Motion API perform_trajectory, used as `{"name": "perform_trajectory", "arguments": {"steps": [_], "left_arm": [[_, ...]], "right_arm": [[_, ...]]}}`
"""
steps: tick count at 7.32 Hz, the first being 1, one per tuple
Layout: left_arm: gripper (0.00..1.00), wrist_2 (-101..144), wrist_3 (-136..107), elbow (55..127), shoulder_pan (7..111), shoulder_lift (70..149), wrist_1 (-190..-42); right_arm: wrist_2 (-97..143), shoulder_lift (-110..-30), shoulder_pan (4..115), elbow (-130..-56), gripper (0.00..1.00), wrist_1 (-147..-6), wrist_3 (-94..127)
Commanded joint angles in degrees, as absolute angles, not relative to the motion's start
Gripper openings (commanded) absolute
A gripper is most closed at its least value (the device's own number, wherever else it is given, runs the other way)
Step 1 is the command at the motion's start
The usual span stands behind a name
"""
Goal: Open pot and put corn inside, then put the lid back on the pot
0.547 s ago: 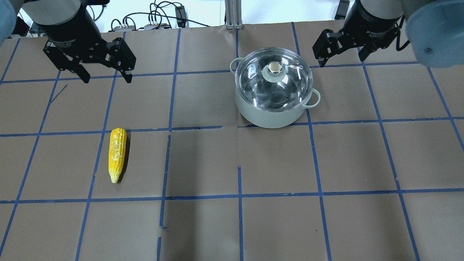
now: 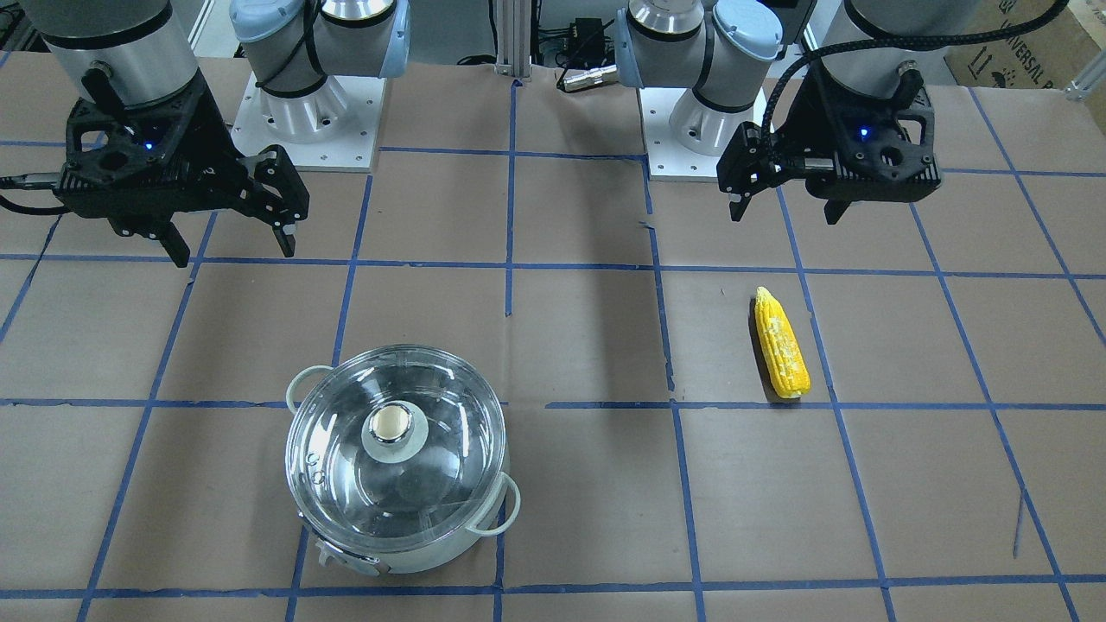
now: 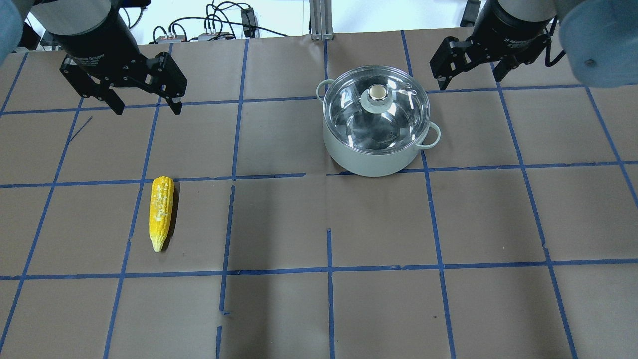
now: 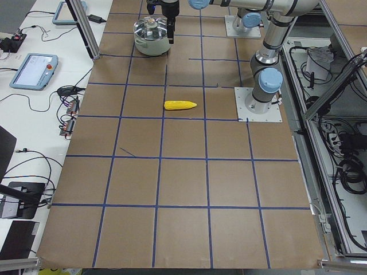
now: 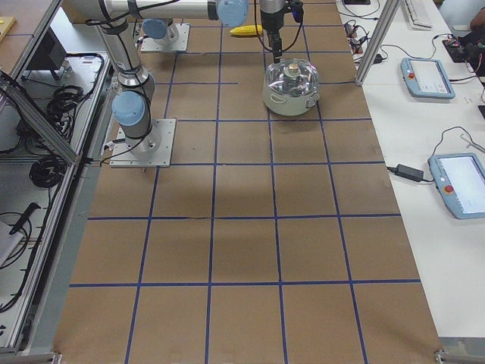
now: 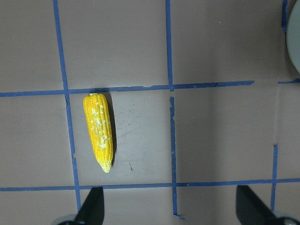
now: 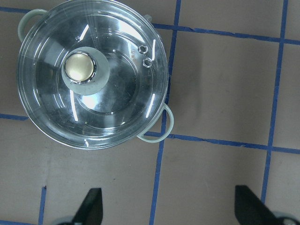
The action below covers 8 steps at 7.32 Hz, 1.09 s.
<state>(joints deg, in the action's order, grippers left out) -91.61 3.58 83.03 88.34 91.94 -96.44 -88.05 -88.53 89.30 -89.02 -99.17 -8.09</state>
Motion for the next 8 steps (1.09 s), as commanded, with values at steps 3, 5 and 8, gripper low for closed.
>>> {"name": "perform_trajectory", "arguments": {"steps": [3,5,8], "left_arm": [[1.00,-91.7,3.7,83.1,88.3,91.9,-96.2],[1.00,-91.7,3.7,83.1,88.3,91.9,-96.2],[1.00,-91.6,3.5,83.1,88.2,91.9,-96.2]], "right_arm": [[-87.3,-82.8,89.9,-88.9,1.00,-101.8,-3.0],[-87.7,-82.7,90.0,-89.8,1.00,-102.0,-3.2],[-87.8,-82.5,90.0,-90.0,1.00,-102.1,-3.3]]}}
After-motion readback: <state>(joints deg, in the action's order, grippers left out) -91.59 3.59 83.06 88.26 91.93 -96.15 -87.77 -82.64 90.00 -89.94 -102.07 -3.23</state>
